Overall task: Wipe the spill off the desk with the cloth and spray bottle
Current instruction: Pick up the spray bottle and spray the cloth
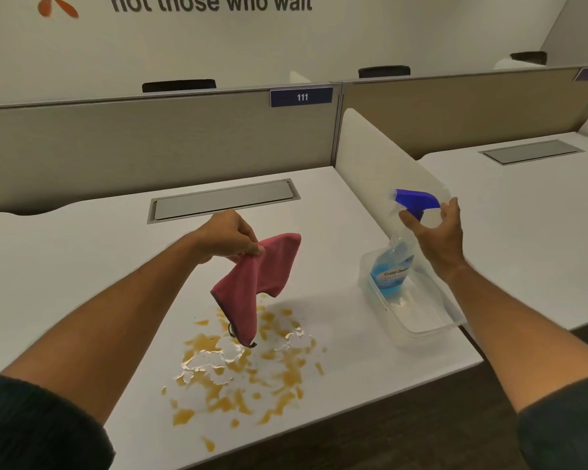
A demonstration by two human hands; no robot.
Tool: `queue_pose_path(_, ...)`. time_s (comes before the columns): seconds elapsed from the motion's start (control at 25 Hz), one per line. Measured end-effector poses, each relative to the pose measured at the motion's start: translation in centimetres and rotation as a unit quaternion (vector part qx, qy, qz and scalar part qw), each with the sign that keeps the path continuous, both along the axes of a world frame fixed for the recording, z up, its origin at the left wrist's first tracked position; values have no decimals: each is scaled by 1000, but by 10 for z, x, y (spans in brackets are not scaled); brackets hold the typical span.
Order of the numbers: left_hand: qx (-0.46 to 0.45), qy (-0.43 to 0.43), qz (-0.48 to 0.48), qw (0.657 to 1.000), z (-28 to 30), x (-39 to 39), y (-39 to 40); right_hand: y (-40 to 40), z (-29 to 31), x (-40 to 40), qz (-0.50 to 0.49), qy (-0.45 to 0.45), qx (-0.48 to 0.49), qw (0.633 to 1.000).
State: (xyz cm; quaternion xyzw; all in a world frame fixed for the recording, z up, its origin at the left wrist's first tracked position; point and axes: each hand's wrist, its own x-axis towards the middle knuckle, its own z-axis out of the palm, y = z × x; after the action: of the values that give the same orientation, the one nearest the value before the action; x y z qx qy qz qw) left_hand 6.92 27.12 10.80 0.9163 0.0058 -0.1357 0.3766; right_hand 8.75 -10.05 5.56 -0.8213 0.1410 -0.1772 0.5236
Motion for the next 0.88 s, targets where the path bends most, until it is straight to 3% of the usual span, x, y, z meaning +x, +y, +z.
queue_pose_path(0.48, 6, 14, 18, 1000, -1, 7, -5, 4, -12, 38, 80, -35, 92, 992)
queue_pose_path(0.88, 4, 2, 19, 1000, 2, 8, -3, 6, 6, 42, 77, 7, 148, 986)
